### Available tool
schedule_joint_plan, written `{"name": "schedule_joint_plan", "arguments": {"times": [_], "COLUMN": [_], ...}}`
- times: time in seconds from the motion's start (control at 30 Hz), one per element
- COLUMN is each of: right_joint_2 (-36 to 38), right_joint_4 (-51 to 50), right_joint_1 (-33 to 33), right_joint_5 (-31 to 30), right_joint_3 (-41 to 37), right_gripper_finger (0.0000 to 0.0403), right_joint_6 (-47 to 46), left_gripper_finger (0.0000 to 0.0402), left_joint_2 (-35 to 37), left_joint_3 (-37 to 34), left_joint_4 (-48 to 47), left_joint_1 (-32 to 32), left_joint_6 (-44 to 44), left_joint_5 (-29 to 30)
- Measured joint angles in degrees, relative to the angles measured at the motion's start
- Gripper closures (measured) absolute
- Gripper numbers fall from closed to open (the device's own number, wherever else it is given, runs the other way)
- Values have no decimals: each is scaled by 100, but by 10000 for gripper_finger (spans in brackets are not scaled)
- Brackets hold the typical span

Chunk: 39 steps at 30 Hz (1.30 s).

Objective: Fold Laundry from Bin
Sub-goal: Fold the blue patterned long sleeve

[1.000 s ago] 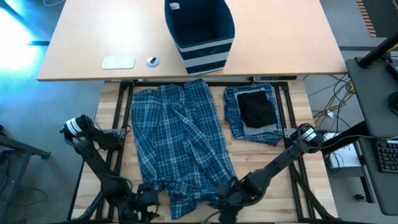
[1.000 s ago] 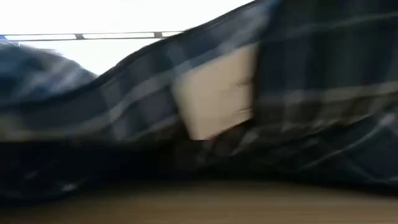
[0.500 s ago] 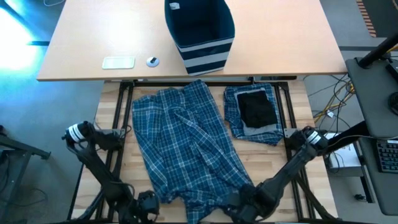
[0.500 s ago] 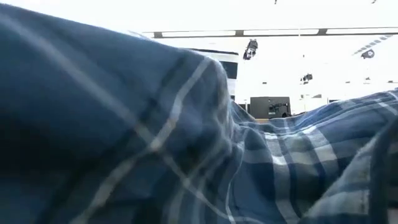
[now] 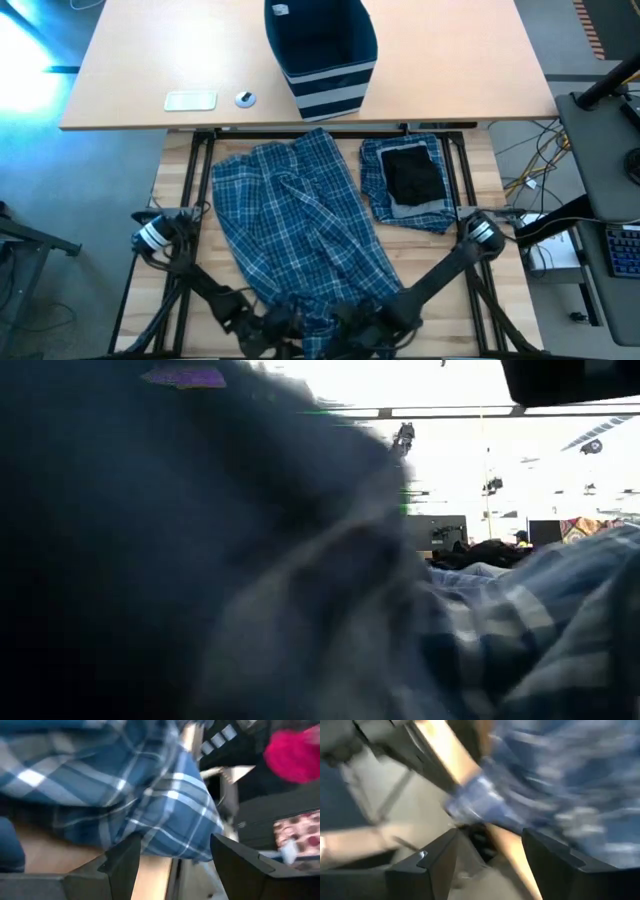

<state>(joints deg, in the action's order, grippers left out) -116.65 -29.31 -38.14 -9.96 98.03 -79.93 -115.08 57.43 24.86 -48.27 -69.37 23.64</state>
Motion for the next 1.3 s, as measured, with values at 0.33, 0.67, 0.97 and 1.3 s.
{"name": "schedule_joint_plan", "arguments": {"times": [0.33,0.67,0.97,1.3], "right_joint_2": [-753,-755,-613,-832], "right_joint_4": [731,192,-2061,-738], "right_joint_1": [272,331,260,367], "right_joint_5": [391,457,567,874], "right_joint_3": [-6,244,1622,812], "right_gripper_finger": [230,390,381,221], "right_joint_6": [-1519,-741,-467,-1322], "left_gripper_finger": [177,177,177,177], "left_joint_2": [516,2131,2257,1275], "left_joint_3": [-17,-17,-26,-55], "left_joint_4": [-127,-4025,-4748,-3967], "left_joint_1": [118,-111,-464,-376], "left_joint_6": [700,632,993,908], "left_joint_5": [-68,-40,275,293]}}
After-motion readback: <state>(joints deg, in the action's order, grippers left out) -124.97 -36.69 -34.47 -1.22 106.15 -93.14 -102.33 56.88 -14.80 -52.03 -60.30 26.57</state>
